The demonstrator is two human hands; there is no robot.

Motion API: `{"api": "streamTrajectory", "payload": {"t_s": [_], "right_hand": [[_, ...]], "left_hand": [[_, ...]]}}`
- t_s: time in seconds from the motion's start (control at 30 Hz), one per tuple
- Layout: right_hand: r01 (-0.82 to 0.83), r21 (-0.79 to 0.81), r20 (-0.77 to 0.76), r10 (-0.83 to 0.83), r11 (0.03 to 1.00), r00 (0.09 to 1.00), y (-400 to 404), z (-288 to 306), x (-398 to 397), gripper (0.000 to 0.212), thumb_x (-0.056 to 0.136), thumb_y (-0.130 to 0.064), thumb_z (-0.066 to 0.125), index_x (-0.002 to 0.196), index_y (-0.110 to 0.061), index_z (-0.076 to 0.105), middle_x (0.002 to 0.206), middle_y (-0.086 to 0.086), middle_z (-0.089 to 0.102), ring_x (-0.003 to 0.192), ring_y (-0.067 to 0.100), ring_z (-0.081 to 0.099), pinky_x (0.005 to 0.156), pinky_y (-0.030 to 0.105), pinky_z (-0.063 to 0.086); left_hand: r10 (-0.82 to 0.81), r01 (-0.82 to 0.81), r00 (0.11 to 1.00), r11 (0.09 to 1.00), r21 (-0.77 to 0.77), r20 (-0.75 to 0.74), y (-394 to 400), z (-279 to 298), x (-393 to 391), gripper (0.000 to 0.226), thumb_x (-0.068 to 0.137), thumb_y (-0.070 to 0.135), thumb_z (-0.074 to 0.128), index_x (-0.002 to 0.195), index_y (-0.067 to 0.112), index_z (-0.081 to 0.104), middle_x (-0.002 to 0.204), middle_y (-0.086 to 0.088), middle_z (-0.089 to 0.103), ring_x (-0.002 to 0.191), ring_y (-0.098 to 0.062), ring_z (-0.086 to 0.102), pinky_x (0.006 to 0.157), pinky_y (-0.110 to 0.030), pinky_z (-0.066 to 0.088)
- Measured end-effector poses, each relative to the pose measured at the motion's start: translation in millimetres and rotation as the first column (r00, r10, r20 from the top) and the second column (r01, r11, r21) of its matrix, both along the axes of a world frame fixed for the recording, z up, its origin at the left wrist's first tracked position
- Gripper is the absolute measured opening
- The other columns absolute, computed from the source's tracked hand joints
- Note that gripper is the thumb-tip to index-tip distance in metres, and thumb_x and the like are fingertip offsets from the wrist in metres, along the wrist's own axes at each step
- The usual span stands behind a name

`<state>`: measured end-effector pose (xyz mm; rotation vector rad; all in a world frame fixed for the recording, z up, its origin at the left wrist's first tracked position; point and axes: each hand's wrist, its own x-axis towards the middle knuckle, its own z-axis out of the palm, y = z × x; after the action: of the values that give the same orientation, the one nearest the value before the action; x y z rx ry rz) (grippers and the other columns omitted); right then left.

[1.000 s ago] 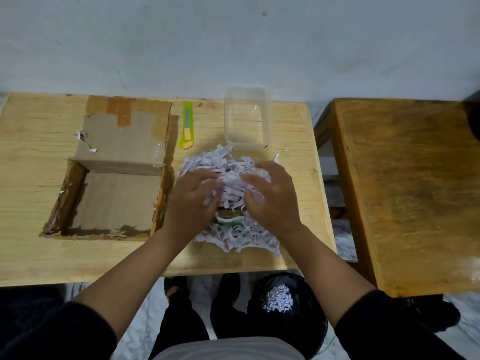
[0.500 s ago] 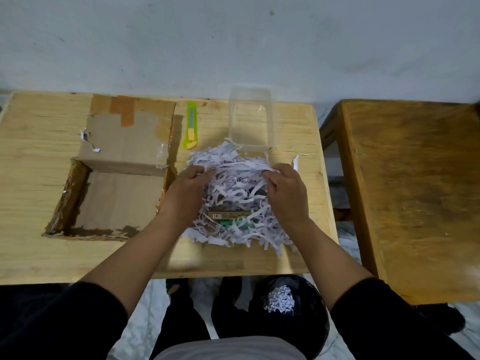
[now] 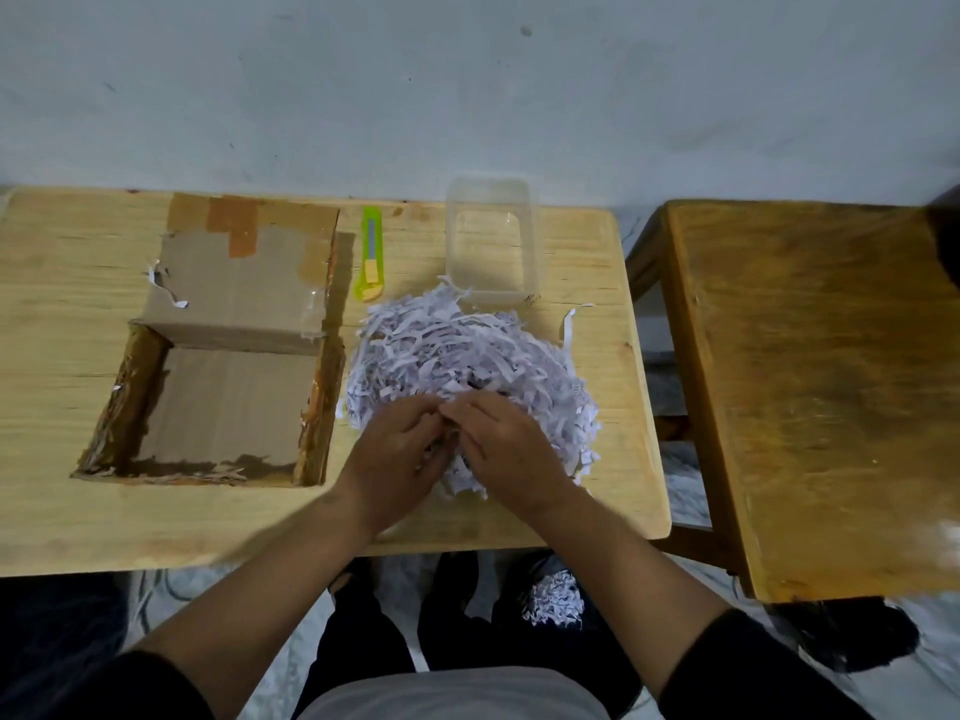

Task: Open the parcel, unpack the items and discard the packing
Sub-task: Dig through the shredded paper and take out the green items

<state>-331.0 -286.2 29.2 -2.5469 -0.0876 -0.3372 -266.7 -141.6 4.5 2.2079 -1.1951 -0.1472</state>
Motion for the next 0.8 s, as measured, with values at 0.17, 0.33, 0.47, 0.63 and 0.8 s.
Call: {"api": "streamTrajectory", "payload": {"t_s": [0.17, 0.33, 0.47, 0.63, 0.8], "right_hand": [[0.087, -0.078, -0.158, -0.098, 0.993, 0.982, -9.4, -12.8, -7.3, 0.031, 0.083, -0.022, 0.044, 0.094, -0.01, 0.07, 0.084, 0.008, 0.071, 0.077, 0.025, 0.067, 0.063, 0.029, 0.055], [0.176, -0.037, -0.096, -0.179, 0.984, 0.979, -23.9, -18.1, -19.5, 0.02, 0.084, -0.012, 0.055, 0.1, -0.007, 0.066, 0.097, 0.01, 0.068, 0.091, 0.025, 0.063, 0.075, 0.031, 0.052], [0.127, -0.04, 0.014, -0.127, 0.991, 0.992, -23.3, -22.1, -24.1, 0.014, 0.084, -0.004, 0.054, 0.092, -0.003, 0.066, 0.091, 0.012, 0.064, 0.09, 0.028, 0.059, 0.078, 0.03, 0.048], [0.144, -0.06, -0.055, -0.148, 0.988, 0.988, -22.2, -29.2, -29.1, 0.025, 0.077, -0.006, 0.063, 0.102, -0.007, 0.066, 0.096, 0.01, 0.067, 0.096, 0.025, 0.057, 0.081, 0.032, 0.05], [0.146, -0.048, -0.241, -0.153, 0.988, 0.958, -28.6, -33.4, -25.5, 0.047, 0.071, -0.006, 0.07, 0.117, -0.007, 0.06, 0.115, 0.012, 0.065, 0.106, 0.033, 0.057, 0.087, 0.042, 0.051]], "left_hand": [[0.042, -0.023, 0.995, 0.976, 0.215, -0.085, 13.8, -16.2, 3.2, 0.044, 0.078, 0.031, 0.059, 0.114, 0.006, 0.06, 0.104, -0.015, 0.064, 0.094, -0.031, 0.059, 0.078, -0.038, 0.049], [0.161, -0.138, 0.979, 0.975, 0.173, -0.126, 18.6, -18.3, 6.6, 0.041, 0.079, 0.02, 0.068, 0.115, 0.003, 0.059, 0.109, -0.018, 0.063, 0.101, -0.034, 0.057, 0.088, -0.04, 0.048], [0.211, -0.201, 0.967, 0.976, 0.077, -0.141, 13.8, -15.8, 2.7, 0.025, 0.084, 0.012, 0.065, 0.108, 0.006, 0.061, 0.103, -0.013, 0.059, 0.094, -0.026, 0.054, 0.079, -0.022, 0.036], [0.281, -0.272, 0.942, 0.959, 0.072, -0.185, 8.1, -18.5, 4.0, 0.016, 0.087, 0.007, 0.058, 0.102, 0.002, 0.062, 0.098, -0.017, 0.063, 0.09, -0.031, 0.057, 0.074, -0.022, 0.035], [0.36, -0.357, 0.875, 0.931, 0.072, -0.323, 1.3, -15.6, 9.2, 0.015, 0.094, 0.011, 0.047, 0.106, 0.01, 0.056, 0.093, -0.011, 0.064, 0.081, -0.024, 0.059, 0.066, -0.03, 0.044]]}}
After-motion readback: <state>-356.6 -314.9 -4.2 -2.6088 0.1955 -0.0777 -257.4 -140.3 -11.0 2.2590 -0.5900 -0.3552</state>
